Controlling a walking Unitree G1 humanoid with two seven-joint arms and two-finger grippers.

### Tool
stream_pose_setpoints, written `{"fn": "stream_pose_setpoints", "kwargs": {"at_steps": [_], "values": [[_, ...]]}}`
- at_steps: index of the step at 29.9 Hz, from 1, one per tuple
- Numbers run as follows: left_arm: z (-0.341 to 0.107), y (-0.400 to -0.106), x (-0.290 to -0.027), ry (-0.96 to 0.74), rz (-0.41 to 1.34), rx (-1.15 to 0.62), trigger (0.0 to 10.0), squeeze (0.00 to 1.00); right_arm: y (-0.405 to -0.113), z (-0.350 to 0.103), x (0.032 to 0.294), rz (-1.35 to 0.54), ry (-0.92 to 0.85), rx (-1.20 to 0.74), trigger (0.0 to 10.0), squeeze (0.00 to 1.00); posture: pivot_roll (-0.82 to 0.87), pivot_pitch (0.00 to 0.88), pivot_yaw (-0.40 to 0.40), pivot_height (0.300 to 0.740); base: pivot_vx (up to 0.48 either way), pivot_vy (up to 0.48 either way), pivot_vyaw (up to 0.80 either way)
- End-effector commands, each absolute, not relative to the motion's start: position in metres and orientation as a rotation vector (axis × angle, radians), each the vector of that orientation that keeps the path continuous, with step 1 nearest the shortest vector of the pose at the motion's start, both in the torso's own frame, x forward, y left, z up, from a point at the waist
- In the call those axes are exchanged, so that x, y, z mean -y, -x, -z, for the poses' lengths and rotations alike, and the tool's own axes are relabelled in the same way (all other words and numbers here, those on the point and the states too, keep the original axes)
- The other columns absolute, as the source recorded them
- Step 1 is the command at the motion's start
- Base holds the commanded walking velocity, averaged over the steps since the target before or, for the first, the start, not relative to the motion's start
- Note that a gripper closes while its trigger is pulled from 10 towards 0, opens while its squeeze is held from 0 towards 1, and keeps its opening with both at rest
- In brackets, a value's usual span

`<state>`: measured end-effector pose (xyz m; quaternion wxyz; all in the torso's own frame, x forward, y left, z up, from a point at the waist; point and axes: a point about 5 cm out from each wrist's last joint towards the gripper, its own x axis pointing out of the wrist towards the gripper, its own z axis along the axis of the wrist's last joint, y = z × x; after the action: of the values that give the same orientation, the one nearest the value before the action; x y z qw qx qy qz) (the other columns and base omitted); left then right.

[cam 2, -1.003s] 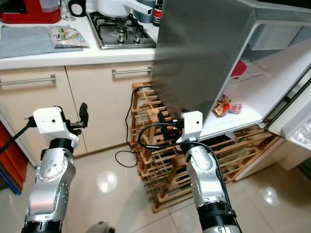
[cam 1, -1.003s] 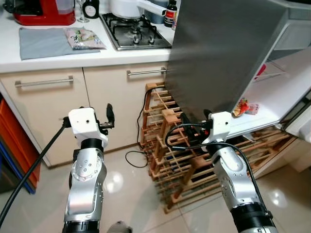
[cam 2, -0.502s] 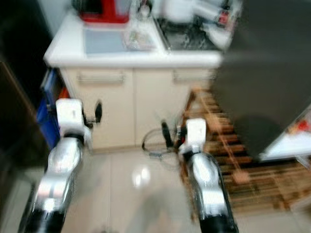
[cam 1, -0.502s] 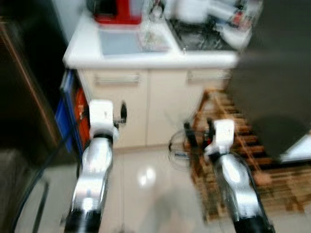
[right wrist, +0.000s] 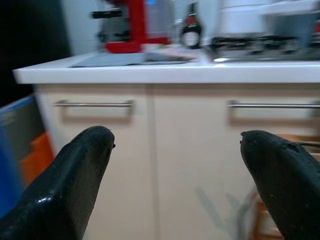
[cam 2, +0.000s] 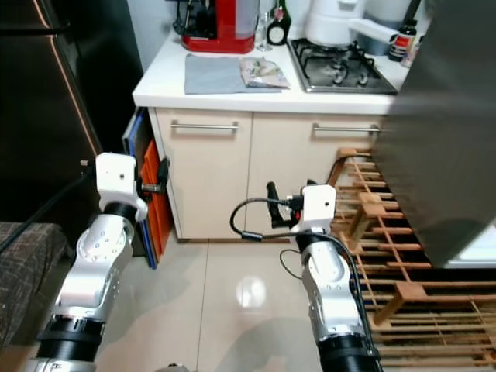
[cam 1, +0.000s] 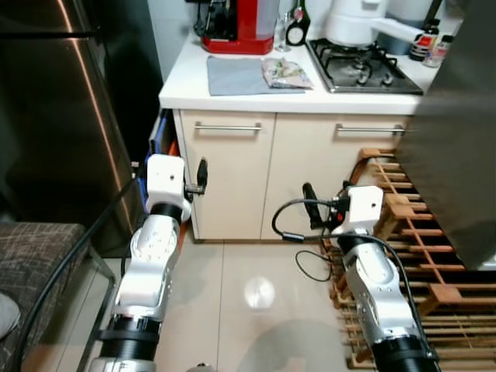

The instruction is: Restocking fridge

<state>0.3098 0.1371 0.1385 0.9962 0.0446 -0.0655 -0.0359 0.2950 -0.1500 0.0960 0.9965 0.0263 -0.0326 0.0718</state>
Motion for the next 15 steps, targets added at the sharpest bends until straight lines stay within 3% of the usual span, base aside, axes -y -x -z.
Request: {"fn": "stream_pose_setpoints", "kwargs": {"at_steps": [1,6,15], "values": [[-0.139,-0.311,-0.141,-0.094,0.070,0.134,10.0,0.00,-0.297,-0.102,0.150,-0.140,-0.059,0.094,10.0,0.00,-0.09,0.000,0.002,0.740,0.000,0.000,0.00],[-0.137,-0.310,-0.148,-0.092,0.059,0.134,10.0,0.00,-0.294,-0.100,0.140,-0.183,-0.035,0.085,10.0,0.00,-0.08,0.000,-0.006,0.740,0.000,0.000,-0.16],[-0.142,-0.306,-0.147,-0.077,0.059,0.167,10.0,0.00,-0.295,-0.100,0.134,-0.207,-0.033,0.088,10.0,0.00,-0.06,0.000,-0.012,0.740,0.446,0.000,0.00]]}}
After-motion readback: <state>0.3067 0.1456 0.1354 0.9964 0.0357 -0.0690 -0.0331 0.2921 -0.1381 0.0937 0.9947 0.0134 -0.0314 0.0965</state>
